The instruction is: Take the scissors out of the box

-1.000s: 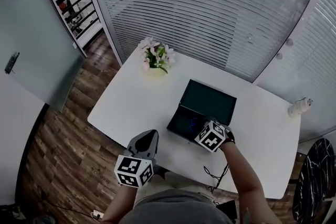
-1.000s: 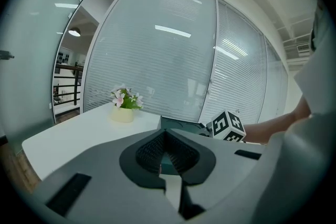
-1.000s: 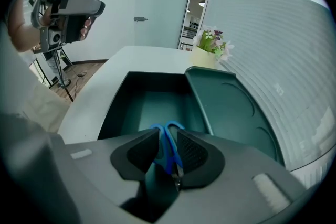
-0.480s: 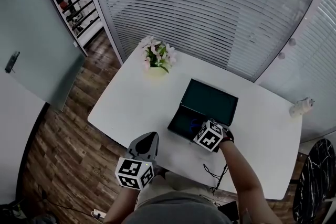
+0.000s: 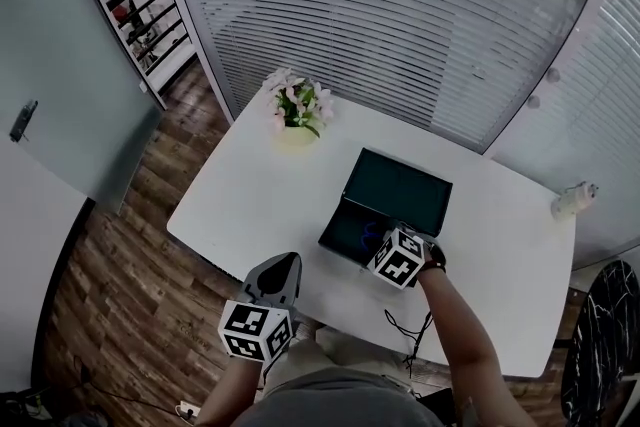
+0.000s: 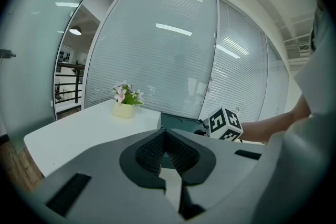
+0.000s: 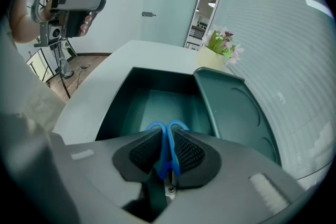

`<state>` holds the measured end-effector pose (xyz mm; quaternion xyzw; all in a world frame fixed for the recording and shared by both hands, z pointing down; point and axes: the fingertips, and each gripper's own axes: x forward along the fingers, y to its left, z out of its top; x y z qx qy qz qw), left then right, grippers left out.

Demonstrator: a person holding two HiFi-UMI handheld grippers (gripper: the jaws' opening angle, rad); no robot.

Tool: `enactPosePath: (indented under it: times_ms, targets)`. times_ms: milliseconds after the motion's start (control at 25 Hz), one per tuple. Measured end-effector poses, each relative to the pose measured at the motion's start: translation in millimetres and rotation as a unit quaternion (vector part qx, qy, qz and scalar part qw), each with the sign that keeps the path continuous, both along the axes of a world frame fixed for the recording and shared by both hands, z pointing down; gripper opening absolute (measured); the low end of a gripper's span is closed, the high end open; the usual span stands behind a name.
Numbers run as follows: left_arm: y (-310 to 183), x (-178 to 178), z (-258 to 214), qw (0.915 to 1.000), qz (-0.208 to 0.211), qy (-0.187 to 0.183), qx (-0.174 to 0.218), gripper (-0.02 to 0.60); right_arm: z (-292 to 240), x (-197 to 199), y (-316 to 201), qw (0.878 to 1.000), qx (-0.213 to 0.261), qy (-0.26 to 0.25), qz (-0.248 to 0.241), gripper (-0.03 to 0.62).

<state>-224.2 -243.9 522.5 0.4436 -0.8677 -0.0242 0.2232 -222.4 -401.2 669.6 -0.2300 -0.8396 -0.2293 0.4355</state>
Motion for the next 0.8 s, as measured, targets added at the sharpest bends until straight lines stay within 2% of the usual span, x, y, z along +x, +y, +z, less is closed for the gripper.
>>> enactPosePath:
  times_ms: [280,560,800]
  targets:
    - [-0.2,9.9,-10.5,0.9998,0.013,-0.010,0.011,0.003,-44.2,-2.8,0.9,0.995,-0.011,-0.083,0.045,0.083]
    - [14.5,21.1,-23.3,0.9993,0.016,-0.017,0.030,0.003,-87.6,4.8,9.2,0.982,-0.010,-0.160,0.098,0.081]
    - [31.9,29.7,-34.6,0.9986,0.016,-0.028,0.043,0.005,-120.8,16.0,21.4,0.966,-0.005,-0.220,0.139,0.081]
